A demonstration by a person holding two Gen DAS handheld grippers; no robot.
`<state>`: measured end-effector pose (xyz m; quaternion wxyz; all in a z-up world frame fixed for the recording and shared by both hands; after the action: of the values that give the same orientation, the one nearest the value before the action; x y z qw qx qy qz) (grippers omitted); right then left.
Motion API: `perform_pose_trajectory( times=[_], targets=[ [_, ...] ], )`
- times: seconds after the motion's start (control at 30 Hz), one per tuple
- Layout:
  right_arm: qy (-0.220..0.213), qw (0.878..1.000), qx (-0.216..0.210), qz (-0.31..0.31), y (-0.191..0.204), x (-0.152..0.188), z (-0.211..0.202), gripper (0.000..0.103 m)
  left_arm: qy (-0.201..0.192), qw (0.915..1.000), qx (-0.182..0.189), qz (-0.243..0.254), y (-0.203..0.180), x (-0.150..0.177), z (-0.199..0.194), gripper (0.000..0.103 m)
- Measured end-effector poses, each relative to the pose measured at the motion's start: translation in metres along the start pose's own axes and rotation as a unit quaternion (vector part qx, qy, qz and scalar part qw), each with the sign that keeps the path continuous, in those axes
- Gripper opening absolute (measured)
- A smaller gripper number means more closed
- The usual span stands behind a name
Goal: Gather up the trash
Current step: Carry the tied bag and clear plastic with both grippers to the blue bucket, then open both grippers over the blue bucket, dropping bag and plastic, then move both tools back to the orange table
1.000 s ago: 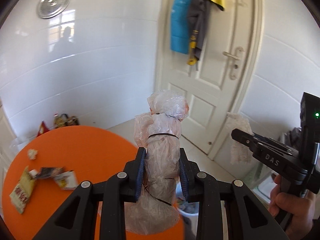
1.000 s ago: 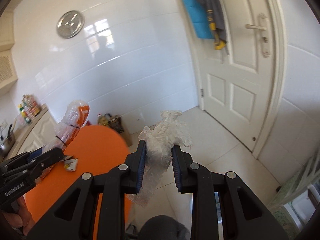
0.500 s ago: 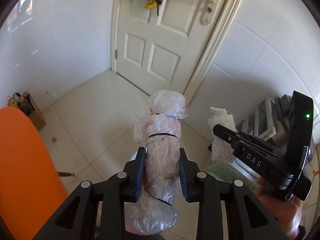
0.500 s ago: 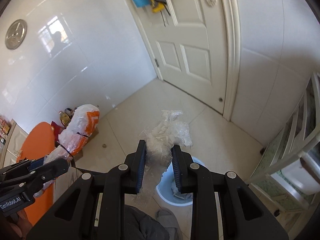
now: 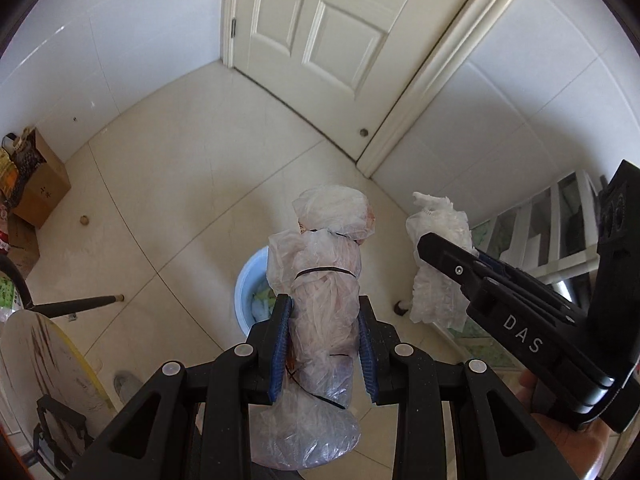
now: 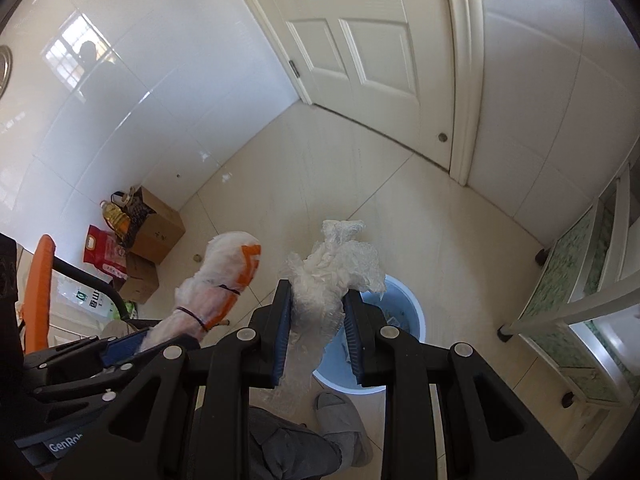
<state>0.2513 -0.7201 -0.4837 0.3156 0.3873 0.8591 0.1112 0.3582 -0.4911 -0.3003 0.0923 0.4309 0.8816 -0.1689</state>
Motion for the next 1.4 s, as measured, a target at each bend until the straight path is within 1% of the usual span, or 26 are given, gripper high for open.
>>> perform_pose_trajectory(
  times=[0.07, 0.13, 0.17, 0.27, 0.3, 0.33, 0.37, 0.4, 0.43, 0.57, 0.6, 0.67, 0.8, 0.9, 1.0, 1.13, 1.23, 1.33, 1.4],
  targets=[
    [0.010, 1.000, 0.002, 0.003, -0.004, 0.000, 0.010, 0.027, 0.014, 0.9999, -0.002, -0.002, -0.008, -0.019, 0.017, 0.029],
    [0.021, 1.000, 0.000, 0.007, -0.009, -0.001, 0.019, 0.028, 0.024, 0.9997, -0.001, -0.002, -0.012, -0.029, 0.030, 0.032],
    [0.025, 1.000, -0.001, 0.010, -0.011, -0.002, 0.024, 0.029, 0.027, 0.9996, -0.001, -0.001, -0.012, -0.033, 0.032, 0.036],
    [0.032, 0.999, -0.001, 0.023, -0.020, -0.001, 0.033, 0.034, 0.019, 0.9996, -0.018, 0.006, -0.011, -0.042, 0.034, 0.054],
    [0.035, 0.999, -0.002, 0.027, -0.022, 0.000, 0.035, 0.038, 0.015, 0.9996, -0.022, 0.006, -0.014, -0.045, 0.035, 0.059],
    [0.037, 0.999, -0.004, 0.031, -0.024, 0.001, 0.036, 0.048, 0.012, 0.9996, -0.027, 0.006, -0.014, -0.047, 0.034, 0.062],
    [0.038, 0.999, -0.005, 0.035, -0.026, 0.001, 0.037, 0.055, 0.008, 0.9993, -0.035, 0.005, -0.013, -0.049, 0.032, 0.068],
    [0.038, 0.999, -0.006, 0.039, -0.027, 0.002, 0.037, 0.070, 0.004, 0.9991, -0.043, 0.005, -0.013, -0.050, 0.031, 0.072],
    [0.037, 0.998, -0.007, 0.043, -0.028, 0.002, 0.038, 0.084, -0.003, 0.9988, -0.049, 0.005, -0.012, -0.054, 0.028, 0.073],
    [0.032, 0.998, 0.006, 0.053, -0.030, 0.003, 0.036, 0.097, -0.024, 0.9968, -0.075, 0.005, -0.013, -0.054, 0.015, 0.079],
    [0.028, 0.998, 0.009, 0.059, -0.030, 0.003, 0.034, 0.103, -0.033, 0.9961, -0.082, 0.006, -0.012, -0.055, 0.010, 0.083],
    [0.019, 0.997, 0.020, 0.069, -0.032, 0.003, 0.027, 0.103, -0.045, 0.9947, -0.093, 0.005, -0.013, -0.047, -0.004, 0.088],
    [0.011, 0.997, 0.033, 0.068, -0.026, 0.001, 0.014, 0.103, -0.070, 0.9927, -0.098, 0.002, -0.027, -0.037, -0.020, 0.089],
    [-0.002, 0.997, 0.028, 0.068, -0.019, 0.000, -0.001, 0.103, -0.088, 0.9913, -0.098, 0.001, -0.032, -0.023, -0.038, 0.089],
    [-0.019, 0.998, 0.022, 0.057, -0.003, -0.003, -0.021, 0.103, -0.111, 0.9895, -0.092, 0.001, -0.024, 0.003, -0.072, 0.089],
    [-0.051, 0.998, 0.011, 0.035, 0.027, -0.007, -0.057, 0.103, -0.146, 0.9858, -0.084, -0.003, -0.017, 0.027, -0.111, 0.090],
    [-0.071, 0.997, 0.004, 0.021, 0.054, -0.008, -0.082, 0.103, -0.173, 0.9814, -0.081, -0.011, -0.005, 0.053, -0.147, 0.090],
    [-0.088, 0.996, -0.009, -0.004, 0.082, -0.008, -0.106, 0.103, -0.203, 0.9754, -0.081, -0.023, 0.009, 0.080, -0.188, 0.091],
    [-0.101, 0.994, -0.018, -0.024, 0.105, -0.006, -0.122, 0.103, -0.226, 0.9697, -0.087, -0.032, 0.021, 0.100, -0.219, 0.094]
  ],
)
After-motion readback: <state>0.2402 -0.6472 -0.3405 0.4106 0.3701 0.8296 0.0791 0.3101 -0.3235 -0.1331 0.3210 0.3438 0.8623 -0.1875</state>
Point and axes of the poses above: each gripper's, at about its wrist camera, not at the fingertips, and z roughly the way its jaws point, y to its left, x to its underside, the point moved 3 cm from there along z, roughly the way its jaws point, and after that the axes turned 2 degrees about -x, right-handed, at the moved point
